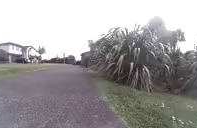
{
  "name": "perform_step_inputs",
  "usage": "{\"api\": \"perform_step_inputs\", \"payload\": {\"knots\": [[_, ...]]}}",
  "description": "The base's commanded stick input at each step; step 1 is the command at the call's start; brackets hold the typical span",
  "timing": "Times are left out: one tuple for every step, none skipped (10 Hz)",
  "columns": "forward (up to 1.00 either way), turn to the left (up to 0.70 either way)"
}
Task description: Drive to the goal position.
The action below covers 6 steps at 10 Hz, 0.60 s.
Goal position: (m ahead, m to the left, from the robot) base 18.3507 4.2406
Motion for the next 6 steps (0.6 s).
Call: {"api": "perform_step_inputs", "payload": {"knots": [[0.00, 0.00], [0.00, 0.00], [0.00, 0.00], [0.00, 0.00], [0.70, 0.00], [0.70, 0.00]]}}
